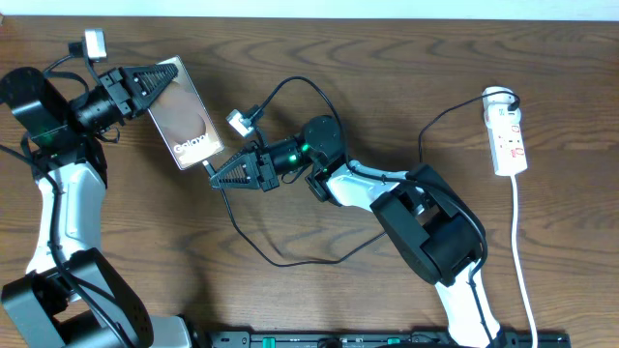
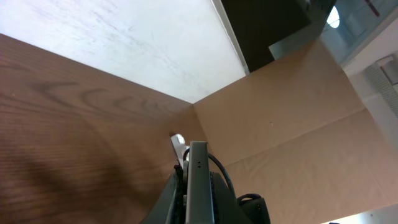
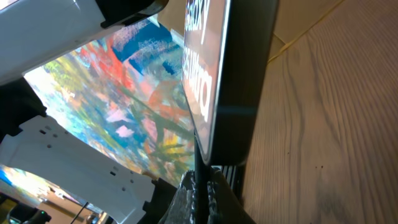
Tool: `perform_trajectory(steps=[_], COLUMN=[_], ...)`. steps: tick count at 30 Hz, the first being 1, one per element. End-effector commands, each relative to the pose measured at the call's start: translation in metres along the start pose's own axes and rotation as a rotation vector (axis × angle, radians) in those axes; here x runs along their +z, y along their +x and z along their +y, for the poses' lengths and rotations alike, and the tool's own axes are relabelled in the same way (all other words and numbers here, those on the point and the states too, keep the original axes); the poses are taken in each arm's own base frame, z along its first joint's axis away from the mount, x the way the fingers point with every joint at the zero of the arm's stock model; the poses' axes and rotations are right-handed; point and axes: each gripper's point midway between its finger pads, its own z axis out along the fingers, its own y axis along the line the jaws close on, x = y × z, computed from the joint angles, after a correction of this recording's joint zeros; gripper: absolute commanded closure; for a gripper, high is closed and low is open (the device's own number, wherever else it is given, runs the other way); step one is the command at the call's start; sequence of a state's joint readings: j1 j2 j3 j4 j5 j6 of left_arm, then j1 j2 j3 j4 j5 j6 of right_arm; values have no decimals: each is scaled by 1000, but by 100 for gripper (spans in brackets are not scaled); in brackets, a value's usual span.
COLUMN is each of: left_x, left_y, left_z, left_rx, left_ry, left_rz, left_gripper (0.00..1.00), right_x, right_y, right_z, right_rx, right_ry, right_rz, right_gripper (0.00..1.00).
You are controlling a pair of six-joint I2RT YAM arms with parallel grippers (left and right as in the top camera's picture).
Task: Plug charger to phone and switch on socket
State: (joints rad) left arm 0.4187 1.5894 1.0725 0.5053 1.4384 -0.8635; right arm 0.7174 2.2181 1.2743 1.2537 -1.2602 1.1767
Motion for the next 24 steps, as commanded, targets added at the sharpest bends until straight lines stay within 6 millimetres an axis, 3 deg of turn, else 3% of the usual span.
perform_trajectory(steps=[1, 24], left_x=[-1, -1], left_y=[-3, 3], left_z=[-14, -14], left_rx=[47, 36], left_ry=[19, 32], left_rz=[12, 34], left_gripper=[93, 93], right_x=[1, 1], right_y=[-3, -7], right_z=[3, 2], right_rx=[-14, -17], right_ry=[-5, 2], right_rz=[-5, -26], right_gripper=[99, 99])
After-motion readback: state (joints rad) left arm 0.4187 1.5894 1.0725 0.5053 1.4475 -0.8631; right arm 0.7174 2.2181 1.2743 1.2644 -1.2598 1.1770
